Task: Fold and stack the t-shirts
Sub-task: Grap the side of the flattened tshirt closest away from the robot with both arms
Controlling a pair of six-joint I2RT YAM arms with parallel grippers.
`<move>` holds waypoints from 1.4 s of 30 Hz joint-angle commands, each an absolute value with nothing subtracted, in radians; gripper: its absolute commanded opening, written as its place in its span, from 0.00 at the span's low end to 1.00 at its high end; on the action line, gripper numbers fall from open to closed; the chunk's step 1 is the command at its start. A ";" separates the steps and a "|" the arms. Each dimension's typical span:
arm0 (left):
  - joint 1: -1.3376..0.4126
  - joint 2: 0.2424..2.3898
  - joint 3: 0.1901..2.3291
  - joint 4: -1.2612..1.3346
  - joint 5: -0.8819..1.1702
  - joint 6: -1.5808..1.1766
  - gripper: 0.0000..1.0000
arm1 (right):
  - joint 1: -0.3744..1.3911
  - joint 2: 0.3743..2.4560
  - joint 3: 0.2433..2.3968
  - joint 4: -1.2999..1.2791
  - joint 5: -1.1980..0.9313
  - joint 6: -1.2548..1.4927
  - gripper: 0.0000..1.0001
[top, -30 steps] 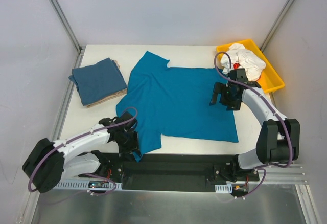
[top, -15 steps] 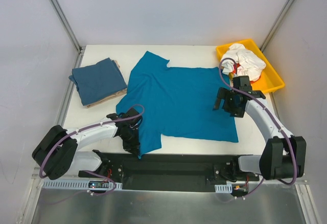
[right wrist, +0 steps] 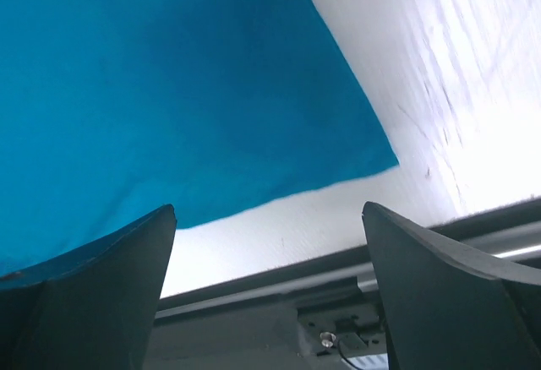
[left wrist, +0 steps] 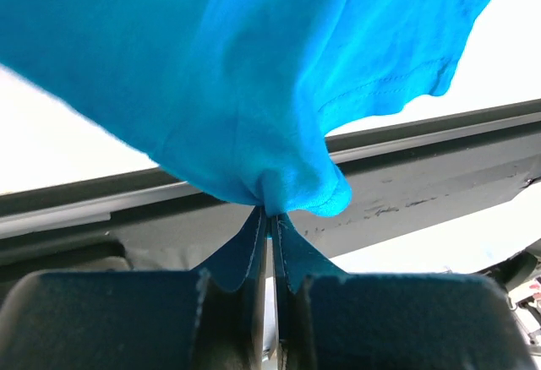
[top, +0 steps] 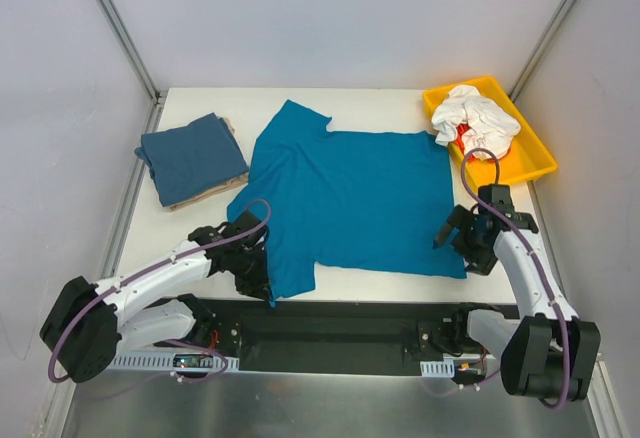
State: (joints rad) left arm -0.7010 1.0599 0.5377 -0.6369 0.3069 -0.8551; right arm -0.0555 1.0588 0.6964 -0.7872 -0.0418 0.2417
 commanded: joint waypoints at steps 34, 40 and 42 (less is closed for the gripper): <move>-0.706 0.999 0.647 -0.805 0.195 -0.842 0.00 | -0.152 1.097 0.486 -0.618 0.034 0.410 0.24; -0.706 0.988 0.696 -0.818 0.170 -0.824 0.00 | -0.152 1.036 0.520 -0.647 0.043 0.380 0.01; -0.704 0.991 0.718 -0.825 0.150 -0.813 0.00 | -0.152 1.023 0.537 -0.652 0.040 0.361 0.01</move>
State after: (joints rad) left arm -0.7010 1.0069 0.6529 -0.7864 0.2031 -0.8261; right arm -0.1493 1.0618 0.5007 -0.6819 0.0410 0.3840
